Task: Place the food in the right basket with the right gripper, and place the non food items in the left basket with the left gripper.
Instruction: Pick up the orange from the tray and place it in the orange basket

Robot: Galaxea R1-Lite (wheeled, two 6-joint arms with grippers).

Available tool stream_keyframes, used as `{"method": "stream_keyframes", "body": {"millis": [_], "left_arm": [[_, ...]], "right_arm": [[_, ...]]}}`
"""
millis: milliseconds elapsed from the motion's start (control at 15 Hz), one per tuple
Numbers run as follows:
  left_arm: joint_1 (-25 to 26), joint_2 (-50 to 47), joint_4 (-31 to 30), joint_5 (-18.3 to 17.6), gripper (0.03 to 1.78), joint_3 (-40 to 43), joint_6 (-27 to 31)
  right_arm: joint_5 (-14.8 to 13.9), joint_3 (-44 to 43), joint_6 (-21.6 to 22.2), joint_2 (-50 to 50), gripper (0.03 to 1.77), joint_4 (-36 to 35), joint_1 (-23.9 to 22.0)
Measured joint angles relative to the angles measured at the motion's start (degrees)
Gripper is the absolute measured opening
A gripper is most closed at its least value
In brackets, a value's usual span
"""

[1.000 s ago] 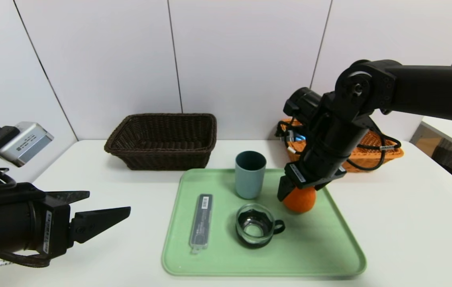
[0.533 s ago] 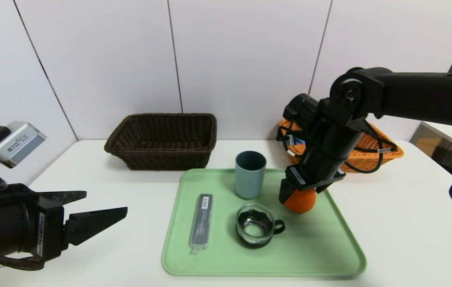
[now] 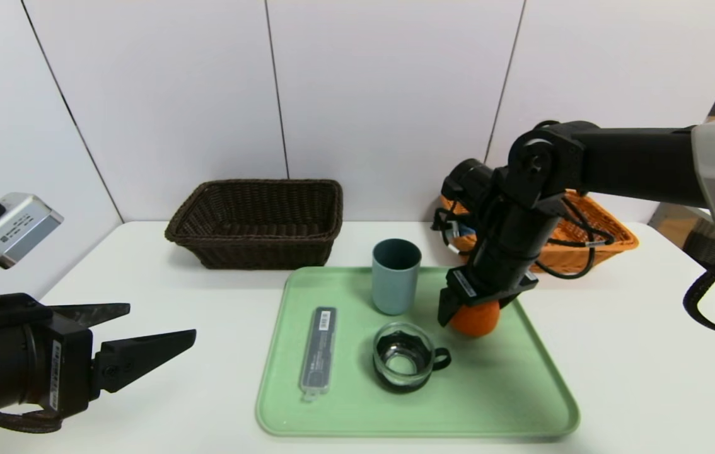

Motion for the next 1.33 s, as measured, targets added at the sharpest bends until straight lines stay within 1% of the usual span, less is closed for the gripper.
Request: {"method": "stream_keyframes", "body": {"millis": [400, 533, 600, 667, 1067, 1333], "left_arm": [[0.00, -0.05, -0.13, -0.15, 1.69, -0.09, 0.05], [0.00, -0.05, -0.17, -0.22, 1.69, -0.11, 0.05], [-0.02, -0.05, -0.17, -0.28, 1.69, -0.11, 0.13], [-0.04, -0.05, -0.22, -0.26, 1.69, -0.11, 0.13], [-0.04, -0.13, -0.28, -0.32, 1.69, -0.11, 0.57], [-0.04, -0.29, -0.28, -0.32, 1.69, -0.09, 0.68]], "right_arm": [[0.00, 0.00, -0.29, 1.18, 1.70, -0.50, -0.39], [-0.48, 0.00, -0.68, 1.26, 1.34, -0.74, -0.39], [-0.99, 0.00, -0.72, 1.27, 1.24, -0.85, -0.39], [-1.19, 0.00, -0.74, 1.26, 1.20, -0.94, -0.41], [-1.18, 0.02, -0.57, 0.10, 1.18, -0.50, 0.13], [-0.88, 0.20, -0.24, -5.46, 1.18, -0.13, 2.23]]}}
